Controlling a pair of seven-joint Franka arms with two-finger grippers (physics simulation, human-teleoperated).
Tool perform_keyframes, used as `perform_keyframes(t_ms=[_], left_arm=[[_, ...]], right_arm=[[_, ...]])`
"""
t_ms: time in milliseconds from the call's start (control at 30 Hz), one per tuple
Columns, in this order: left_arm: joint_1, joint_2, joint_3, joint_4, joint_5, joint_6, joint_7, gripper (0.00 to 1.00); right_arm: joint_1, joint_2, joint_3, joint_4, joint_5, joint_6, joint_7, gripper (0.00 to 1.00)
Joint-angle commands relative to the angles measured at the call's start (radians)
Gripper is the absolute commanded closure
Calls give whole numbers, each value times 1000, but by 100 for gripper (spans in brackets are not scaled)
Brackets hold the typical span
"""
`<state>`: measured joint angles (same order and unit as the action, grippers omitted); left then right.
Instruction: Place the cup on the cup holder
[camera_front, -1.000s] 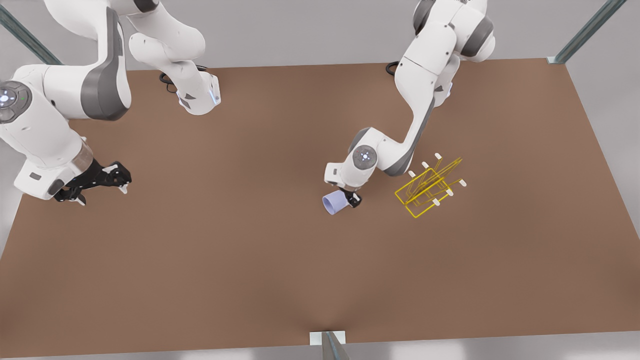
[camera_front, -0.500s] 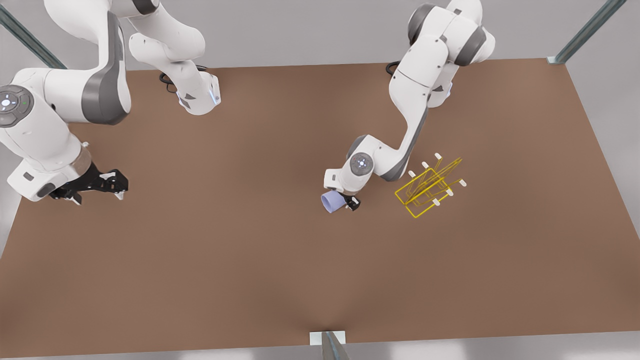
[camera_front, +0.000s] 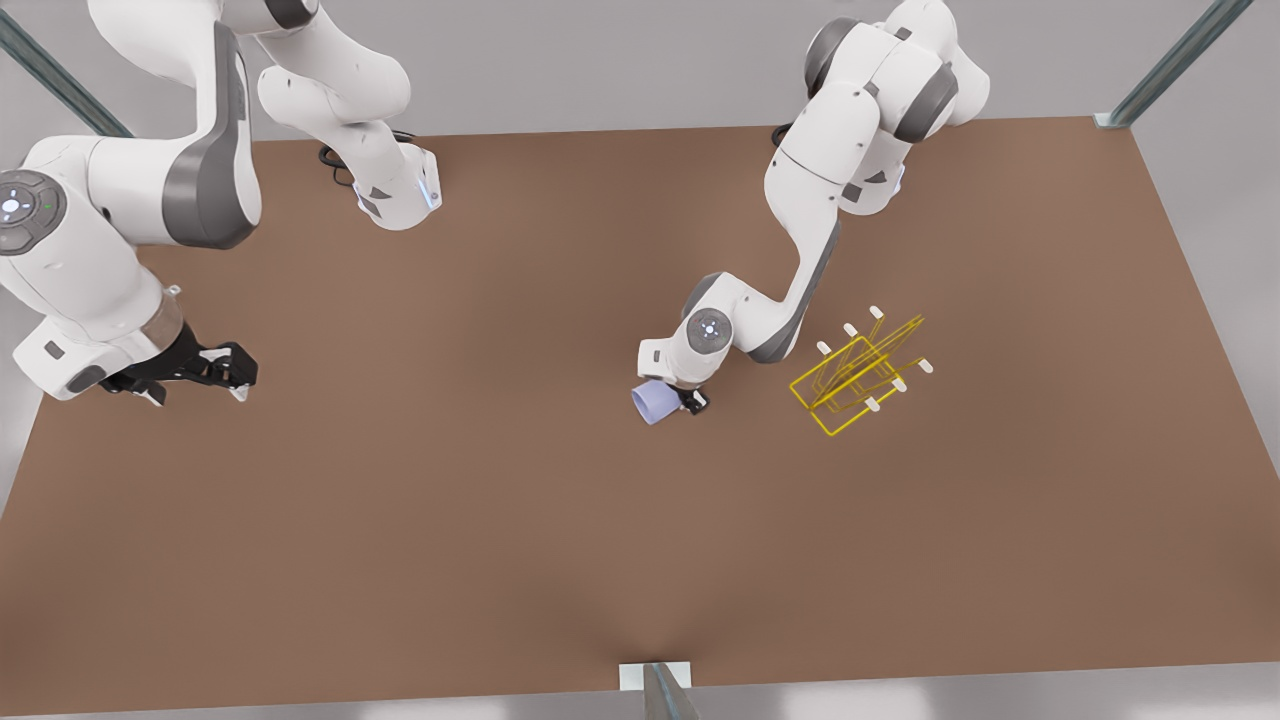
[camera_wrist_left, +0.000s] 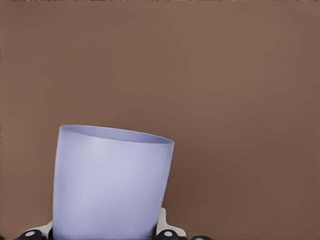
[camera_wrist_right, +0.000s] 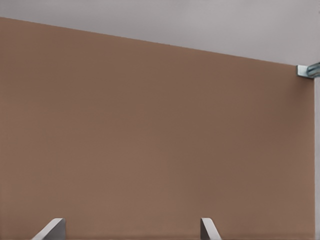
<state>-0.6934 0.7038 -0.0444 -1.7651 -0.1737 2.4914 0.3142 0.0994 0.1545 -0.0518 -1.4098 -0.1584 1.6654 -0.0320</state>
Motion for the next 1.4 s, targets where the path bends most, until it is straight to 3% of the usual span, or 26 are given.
perform_keyframes(t_ms=[0,100,167,267,367,433,533,600,833,1100,1367], left_arm=[[0,-3,0,3,-4,0,-35,26],[5,-6,1,24,5,-20,-12,26],[5,-12,24,75,54,-167,88,26],[5,-40,40,343,335,-859,174,26],[-69,-38,38,503,654,-1318,341,26],[-127,-38,38,507,957,-1513,508,26],[-187,-38,37,458,1203,-1671,660,26],[-221,-38,35,385,1361,-1712,756,26],[-264,-81,34,147,1399,-1709,671,25],[-247,-69,37,35,1225,-1597,399,25],[-222,-53,38,53,1159,-1499,198,24]], right_arm=[[0,-1,0,0,-1,-1,60,0],[3,-1,0,0,-4,-12,60,0],[2,-1,0,0,-4,-12,61,0],[2,-1,0,0,-4,-12,61,0],[2,-1,0,0,-4,-13,61,0],[2,-1,0,0,-4,-13,61,0],[2,-1,0,0,-4,-13,60,0],[3,-1,0,0,-1,-15,60,0],[17,30,1,-4,7,-95,57,0],[10,30,0,-1,8,-95,60,0],[8,30,0,-1,5,-95,60,0]])
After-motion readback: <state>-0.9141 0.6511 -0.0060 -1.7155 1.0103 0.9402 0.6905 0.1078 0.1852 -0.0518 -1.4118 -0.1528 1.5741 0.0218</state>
